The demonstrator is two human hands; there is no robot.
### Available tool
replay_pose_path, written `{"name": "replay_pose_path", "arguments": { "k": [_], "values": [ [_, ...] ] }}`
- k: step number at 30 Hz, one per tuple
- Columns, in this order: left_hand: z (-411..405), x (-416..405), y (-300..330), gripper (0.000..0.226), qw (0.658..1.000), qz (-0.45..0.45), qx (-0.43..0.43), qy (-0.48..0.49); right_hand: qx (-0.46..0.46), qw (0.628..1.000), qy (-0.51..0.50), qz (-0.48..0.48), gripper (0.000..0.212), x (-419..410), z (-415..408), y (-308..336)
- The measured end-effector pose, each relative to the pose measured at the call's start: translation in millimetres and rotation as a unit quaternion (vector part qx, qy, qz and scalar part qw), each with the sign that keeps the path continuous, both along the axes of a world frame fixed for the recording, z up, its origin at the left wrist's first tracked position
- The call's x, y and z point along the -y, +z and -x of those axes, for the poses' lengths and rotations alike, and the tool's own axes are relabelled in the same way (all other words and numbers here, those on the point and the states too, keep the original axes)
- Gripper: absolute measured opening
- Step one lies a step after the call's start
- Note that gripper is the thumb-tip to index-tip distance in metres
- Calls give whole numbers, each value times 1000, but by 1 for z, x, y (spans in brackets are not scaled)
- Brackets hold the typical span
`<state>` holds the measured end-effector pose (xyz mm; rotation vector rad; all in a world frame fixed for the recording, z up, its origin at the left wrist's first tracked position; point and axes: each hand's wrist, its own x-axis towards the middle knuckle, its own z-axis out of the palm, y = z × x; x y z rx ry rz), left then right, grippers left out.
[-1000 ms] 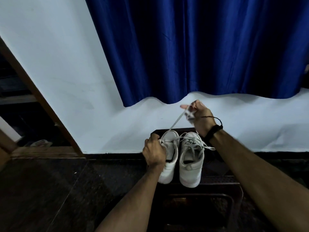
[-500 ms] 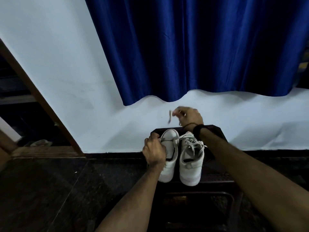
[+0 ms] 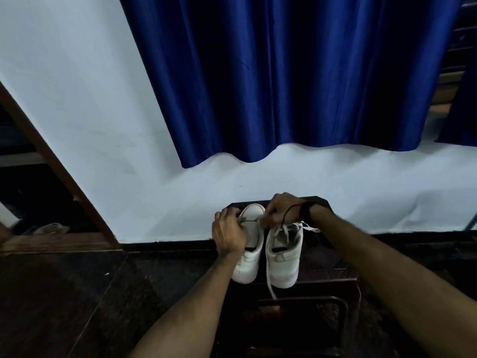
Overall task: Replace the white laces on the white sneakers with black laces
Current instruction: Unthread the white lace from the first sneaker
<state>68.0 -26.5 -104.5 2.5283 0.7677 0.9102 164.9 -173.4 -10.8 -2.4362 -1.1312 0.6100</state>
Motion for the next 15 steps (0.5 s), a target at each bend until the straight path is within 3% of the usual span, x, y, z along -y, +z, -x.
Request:
{"name": "replay_pose_path", "arguments": {
  "k": [3, 6, 10, 15],
  "values": [
    [-2, 0, 6, 31, 1000, 3, -24, -17, 131, 990, -45, -27, 21, -9, -3, -19],
    [0, -1, 6, 25, 998, -1, -50, -37, 155, 987, -50, -4, 37, -21, -8, -35],
    [4, -2, 4, 29, 999, 18, -49, -14, 170, 982, -76, 35, 26, -32, -16, -43],
    [2, 0, 0, 34, 999, 11, -50, 11, 278, 957, -63, -58, 20, -35, -16, -31]
  ]
}}
